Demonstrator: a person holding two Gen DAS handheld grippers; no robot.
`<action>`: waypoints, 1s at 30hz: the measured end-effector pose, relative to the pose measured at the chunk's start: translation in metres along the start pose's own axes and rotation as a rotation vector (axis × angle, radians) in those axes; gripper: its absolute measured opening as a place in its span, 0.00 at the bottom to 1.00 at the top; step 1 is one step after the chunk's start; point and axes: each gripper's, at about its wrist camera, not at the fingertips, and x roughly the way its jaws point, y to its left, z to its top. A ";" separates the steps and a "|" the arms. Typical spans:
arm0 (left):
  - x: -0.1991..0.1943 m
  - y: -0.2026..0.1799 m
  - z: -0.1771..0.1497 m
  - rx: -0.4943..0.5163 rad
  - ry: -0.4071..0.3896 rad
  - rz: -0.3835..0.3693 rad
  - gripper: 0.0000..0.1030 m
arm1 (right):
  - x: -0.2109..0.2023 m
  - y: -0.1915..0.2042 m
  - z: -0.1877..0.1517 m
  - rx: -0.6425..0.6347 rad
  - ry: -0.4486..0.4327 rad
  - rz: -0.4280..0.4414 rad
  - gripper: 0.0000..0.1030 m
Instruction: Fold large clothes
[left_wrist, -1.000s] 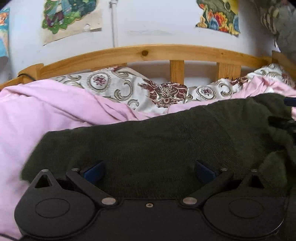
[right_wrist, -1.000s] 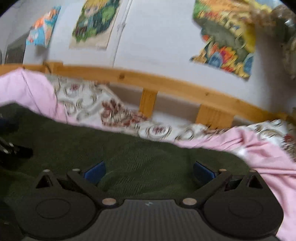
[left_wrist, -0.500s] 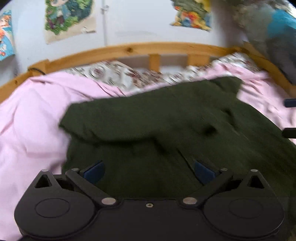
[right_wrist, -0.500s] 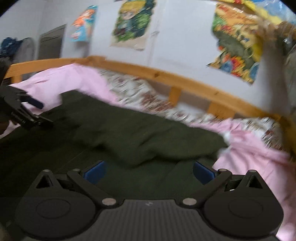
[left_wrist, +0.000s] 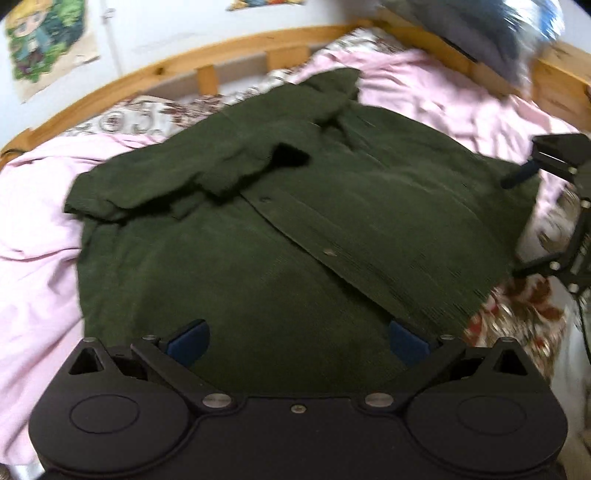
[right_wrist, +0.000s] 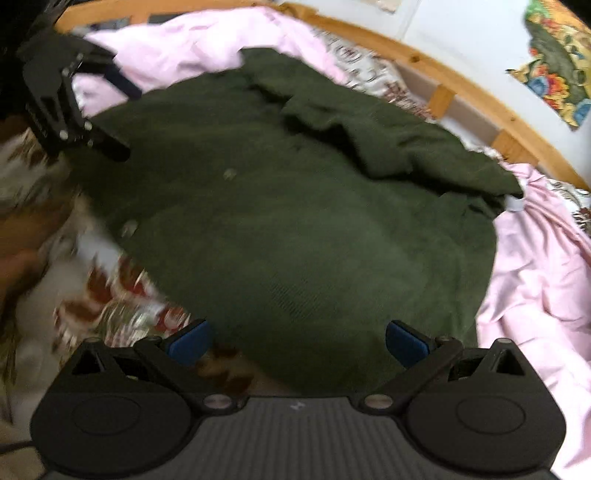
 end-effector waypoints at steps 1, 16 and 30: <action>0.001 -0.003 -0.002 0.012 0.005 -0.012 0.99 | 0.003 0.004 -0.001 -0.008 0.001 -0.013 1.00; 0.007 -0.027 -0.015 0.100 0.021 -0.066 0.99 | 0.018 -0.023 0.024 0.120 -0.079 -0.031 0.99; 0.014 -0.030 -0.020 0.135 0.046 -0.015 0.99 | 0.029 -0.071 0.037 0.407 0.005 0.190 0.98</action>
